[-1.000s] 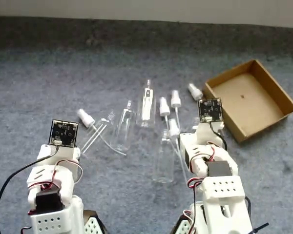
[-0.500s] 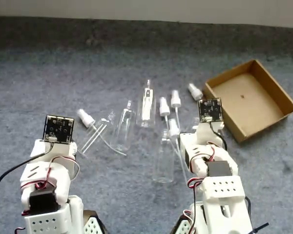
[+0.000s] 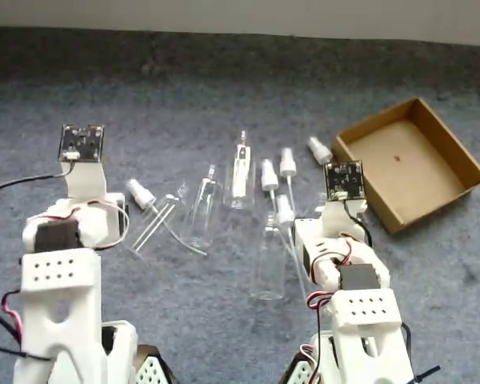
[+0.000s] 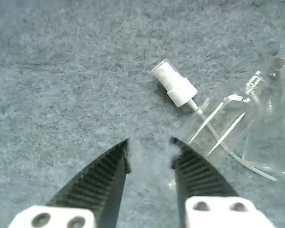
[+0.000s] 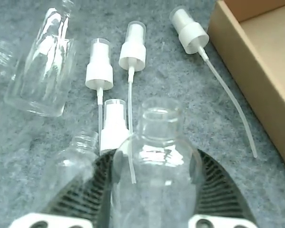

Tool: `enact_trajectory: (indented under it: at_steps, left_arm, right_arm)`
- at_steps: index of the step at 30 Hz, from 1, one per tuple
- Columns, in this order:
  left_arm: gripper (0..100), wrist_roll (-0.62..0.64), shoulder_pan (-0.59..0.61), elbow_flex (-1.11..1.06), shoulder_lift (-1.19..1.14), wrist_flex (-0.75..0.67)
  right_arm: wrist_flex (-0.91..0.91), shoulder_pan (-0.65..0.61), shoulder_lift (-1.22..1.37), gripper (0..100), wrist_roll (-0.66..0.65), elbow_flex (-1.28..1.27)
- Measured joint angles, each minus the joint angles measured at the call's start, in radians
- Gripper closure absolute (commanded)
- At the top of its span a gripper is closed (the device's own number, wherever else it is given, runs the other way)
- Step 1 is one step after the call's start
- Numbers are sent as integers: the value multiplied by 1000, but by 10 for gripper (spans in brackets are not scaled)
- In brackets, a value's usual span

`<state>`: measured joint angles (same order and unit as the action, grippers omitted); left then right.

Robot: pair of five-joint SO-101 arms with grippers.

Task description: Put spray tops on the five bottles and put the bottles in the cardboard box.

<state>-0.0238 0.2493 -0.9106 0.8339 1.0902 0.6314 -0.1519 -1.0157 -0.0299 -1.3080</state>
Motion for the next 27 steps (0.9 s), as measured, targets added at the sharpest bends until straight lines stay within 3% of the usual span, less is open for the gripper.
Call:
enact_trajectory:
  at_steps: [8,18,27]
  left_arm:
    - [800,265,-74,265,-465,-3]
    - [800,578,-78,629,-961,-3]
    - [843,681,-78,763,-1181,-3]
  right_arm:
    - [0,0,0,851,0,-25]
    - [0,0,0,851,0,-25]
    - [0,0,0,851,0,-25]
